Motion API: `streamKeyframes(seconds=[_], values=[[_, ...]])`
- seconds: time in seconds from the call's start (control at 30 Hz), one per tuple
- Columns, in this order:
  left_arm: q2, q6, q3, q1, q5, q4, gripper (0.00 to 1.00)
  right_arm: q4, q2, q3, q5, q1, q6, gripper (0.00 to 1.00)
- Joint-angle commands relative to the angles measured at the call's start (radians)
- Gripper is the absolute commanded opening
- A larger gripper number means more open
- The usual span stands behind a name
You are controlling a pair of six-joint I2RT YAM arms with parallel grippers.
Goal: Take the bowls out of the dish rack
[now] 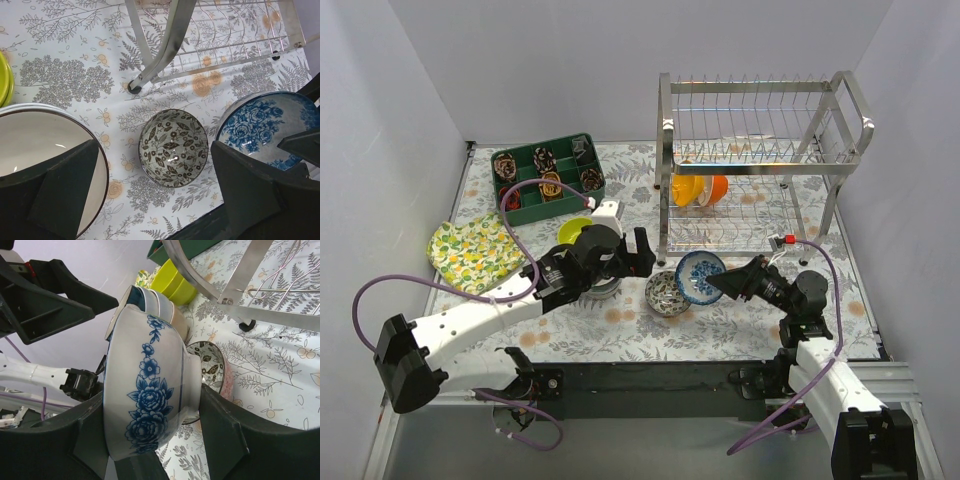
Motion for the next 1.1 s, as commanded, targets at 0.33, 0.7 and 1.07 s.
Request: streamKeyframes(seconds=[0.33, 0.7, 1.07], values=[[0.11, 0.045, 0.148, -0.038, 0.194, -0.021, 0.95, 0.218, 0.027, 0.011, -0.059, 0.008, 0.146, 0.26], [0.252, -0.018, 0.191, -0.067, 0.208, 0.014, 0.74, 0.42, 0.119, -0.027, -0.078, 0.017, 0.27, 0.27], [0.272, -0.049, 0.179, -0.087, 0.191, 0.057, 0.0, 0.331, 0.119, -0.042, -0.065, 0.019, 0.183, 0.39]])
